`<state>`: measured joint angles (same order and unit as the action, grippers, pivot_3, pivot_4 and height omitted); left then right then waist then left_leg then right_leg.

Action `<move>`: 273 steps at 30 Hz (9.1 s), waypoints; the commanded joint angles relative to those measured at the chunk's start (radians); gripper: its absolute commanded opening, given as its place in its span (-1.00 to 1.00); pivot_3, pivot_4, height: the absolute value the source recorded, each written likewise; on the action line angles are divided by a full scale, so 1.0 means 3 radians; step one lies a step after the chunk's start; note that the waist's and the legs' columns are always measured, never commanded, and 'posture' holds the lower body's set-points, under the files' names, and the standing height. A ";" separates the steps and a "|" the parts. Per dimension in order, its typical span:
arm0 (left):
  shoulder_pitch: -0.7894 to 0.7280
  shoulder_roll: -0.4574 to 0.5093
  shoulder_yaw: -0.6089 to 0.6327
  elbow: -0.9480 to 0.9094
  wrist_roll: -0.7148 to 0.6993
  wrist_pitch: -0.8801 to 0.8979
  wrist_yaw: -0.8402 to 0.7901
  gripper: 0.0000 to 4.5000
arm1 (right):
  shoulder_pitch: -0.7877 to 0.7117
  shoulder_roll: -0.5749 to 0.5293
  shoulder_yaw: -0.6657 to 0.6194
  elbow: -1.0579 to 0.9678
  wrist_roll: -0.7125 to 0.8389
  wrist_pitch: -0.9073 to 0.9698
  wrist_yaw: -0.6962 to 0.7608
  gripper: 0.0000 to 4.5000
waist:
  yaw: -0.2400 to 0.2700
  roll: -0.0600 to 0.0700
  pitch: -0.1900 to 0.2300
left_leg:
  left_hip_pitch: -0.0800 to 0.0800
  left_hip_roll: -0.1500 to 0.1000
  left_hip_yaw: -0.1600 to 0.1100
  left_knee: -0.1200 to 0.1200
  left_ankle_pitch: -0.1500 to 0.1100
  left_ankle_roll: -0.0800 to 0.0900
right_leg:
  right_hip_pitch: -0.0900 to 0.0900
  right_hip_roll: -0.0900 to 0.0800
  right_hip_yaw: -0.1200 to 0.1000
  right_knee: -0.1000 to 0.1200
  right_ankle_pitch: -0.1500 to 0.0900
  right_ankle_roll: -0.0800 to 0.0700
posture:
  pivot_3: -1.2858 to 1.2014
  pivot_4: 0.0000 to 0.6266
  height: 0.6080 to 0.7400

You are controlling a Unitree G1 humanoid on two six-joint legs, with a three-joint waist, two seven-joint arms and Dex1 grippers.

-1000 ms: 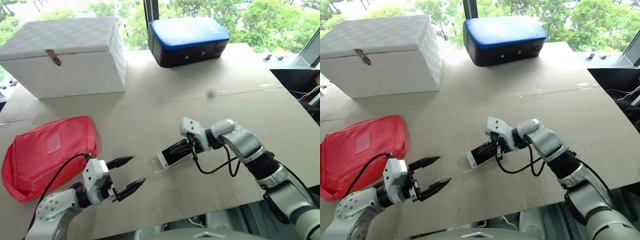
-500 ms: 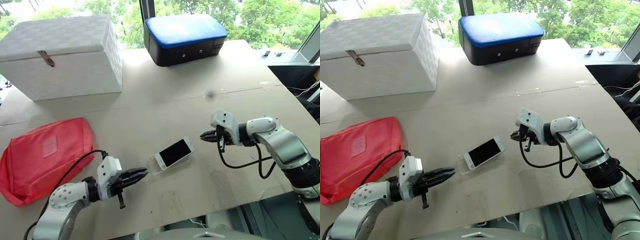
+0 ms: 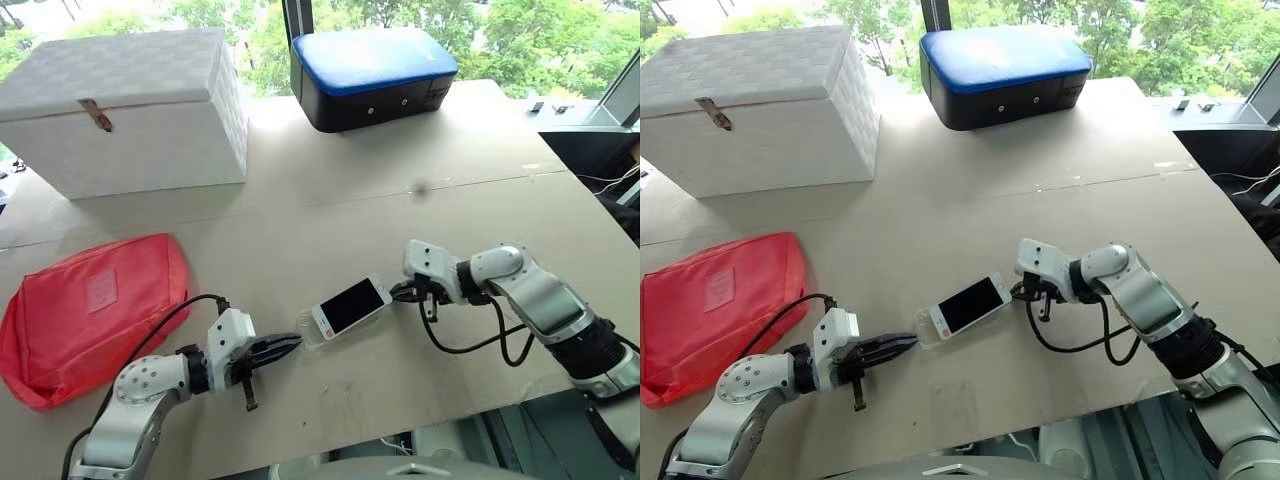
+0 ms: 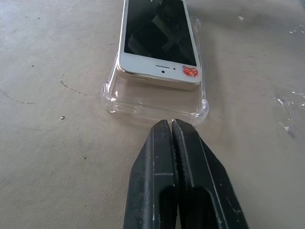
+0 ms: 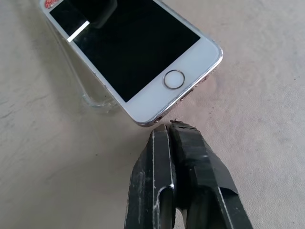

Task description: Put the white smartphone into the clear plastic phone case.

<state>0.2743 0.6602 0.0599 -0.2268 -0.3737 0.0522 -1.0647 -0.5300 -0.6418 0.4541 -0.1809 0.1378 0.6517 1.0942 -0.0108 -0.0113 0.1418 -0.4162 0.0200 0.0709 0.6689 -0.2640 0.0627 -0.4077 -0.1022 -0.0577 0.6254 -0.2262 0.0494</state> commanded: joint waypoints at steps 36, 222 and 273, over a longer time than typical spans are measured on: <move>-0.0031 -0.0116 -0.0131 -0.0048 0.0130 0.0030 0.0327 -0.96 | 0.0400 -0.0280 -0.0549 -0.0541 0.0532 0.0047 0.0039 -1.00 | 0.0039 -0.0001 -0.0001 | 0.0001 0.0003 -0.0002 0.0004 -0.0007 0.0012 | 0.0002 -0.0011 0.0000 0.0001 0.0000 0.0000 | 0.03 -0.52 0.91; -0.0679 -0.0336 -0.0672 -0.0050 0.0328 0.0833 0.0903 -0.96 | -0.0408 0.0655 0.0419 0.1437 -0.0452 -0.0071 0.0109 -1.00 | -0.0011 0.0003 -0.0068 | 0.0065 0.0007 0.0003 -0.0002 -0.0007 0.0009 | 0.0057 -0.0003 0.0004 0.0004 0.0000 0.0000 | 0.03 -0.52 0.91; -0.1310 -0.1191 0.0438 -0.0065 -0.0307 0.0321 0.1703 0.04 | 0.0309 0.1171 -0.1462 0.0234 0.0463 -0.0900 -0.1267 0.50 | 0.0013 0.0005 -0.0015 | -0.0017 -0.0003 0.0000 -0.0005 0.0007 -0.0013 | -0.0001 -0.0051 -0.0103 -0.0005 0.0011 0.0013 | 0.03 -0.52 0.91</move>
<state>-0.1126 0.3062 0.1708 -0.2167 -0.4642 0.1647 -0.5774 -0.4397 -0.2777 0.0482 -0.0585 0.2699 0.4110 0.7262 -0.0069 -0.0098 0.1374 -0.4214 0.0187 0.0708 0.6675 -0.2619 0.0591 -0.4079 -0.1175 -0.0886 0.6238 -0.2228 0.0536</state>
